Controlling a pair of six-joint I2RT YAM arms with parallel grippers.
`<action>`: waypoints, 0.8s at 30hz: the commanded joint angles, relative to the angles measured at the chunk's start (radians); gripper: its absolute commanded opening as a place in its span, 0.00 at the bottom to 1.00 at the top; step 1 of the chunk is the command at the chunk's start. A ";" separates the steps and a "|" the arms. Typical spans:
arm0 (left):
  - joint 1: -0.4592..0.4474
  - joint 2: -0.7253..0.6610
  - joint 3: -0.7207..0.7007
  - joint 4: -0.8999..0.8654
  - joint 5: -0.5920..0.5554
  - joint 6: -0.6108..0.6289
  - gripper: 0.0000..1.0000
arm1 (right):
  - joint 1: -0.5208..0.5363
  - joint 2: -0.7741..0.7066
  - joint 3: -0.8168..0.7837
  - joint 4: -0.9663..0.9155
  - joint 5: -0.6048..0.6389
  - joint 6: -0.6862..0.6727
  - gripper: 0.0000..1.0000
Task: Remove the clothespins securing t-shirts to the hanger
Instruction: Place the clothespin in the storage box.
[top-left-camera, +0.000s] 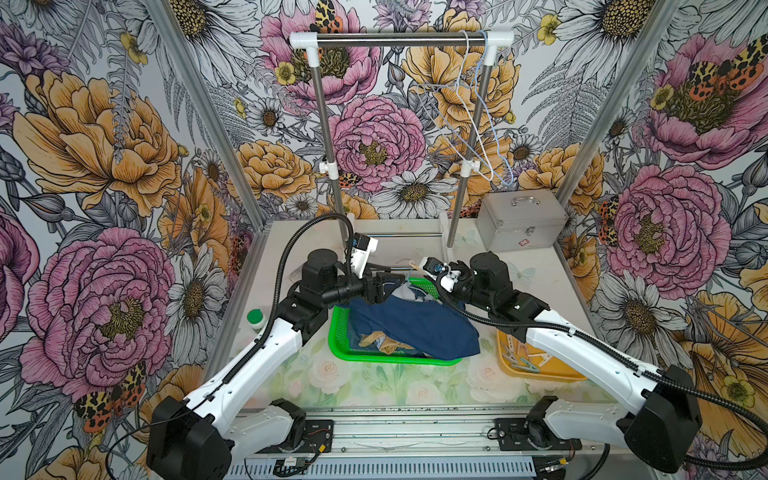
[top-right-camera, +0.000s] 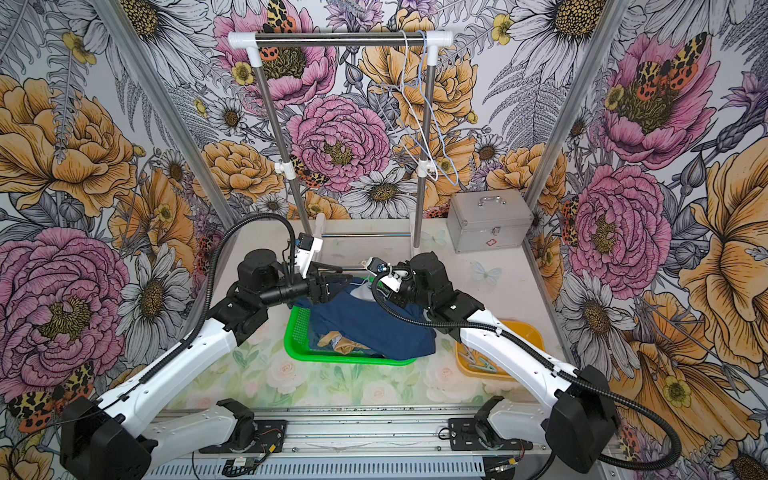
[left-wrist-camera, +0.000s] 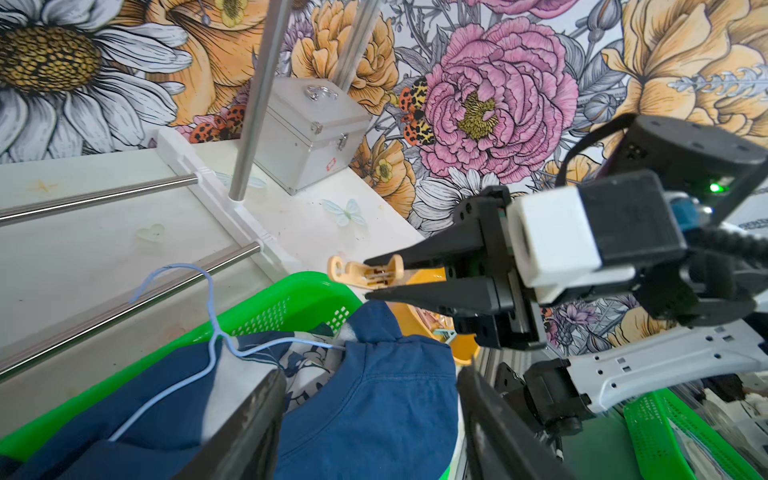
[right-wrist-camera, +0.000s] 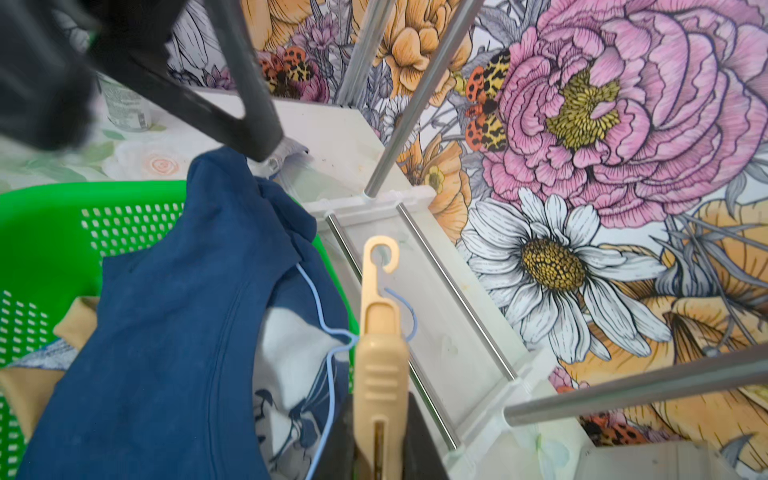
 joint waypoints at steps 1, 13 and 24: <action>-0.086 -0.024 -0.041 0.105 -0.092 0.052 0.67 | -0.035 -0.086 -0.016 -0.134 0.025 -0.019 0.03; -0.287 0.021 -0.053 0.179 -0.254 0.276 0.68 | -0.123 -0.301 -0.029 -0.491 0.135 -0.036 0.03; -0.372 0.251 0.079 0.240 -0.213 0.370 0.68 | -0.287 -0.462 -0.134 -0.591 0.392 -0.113 0.04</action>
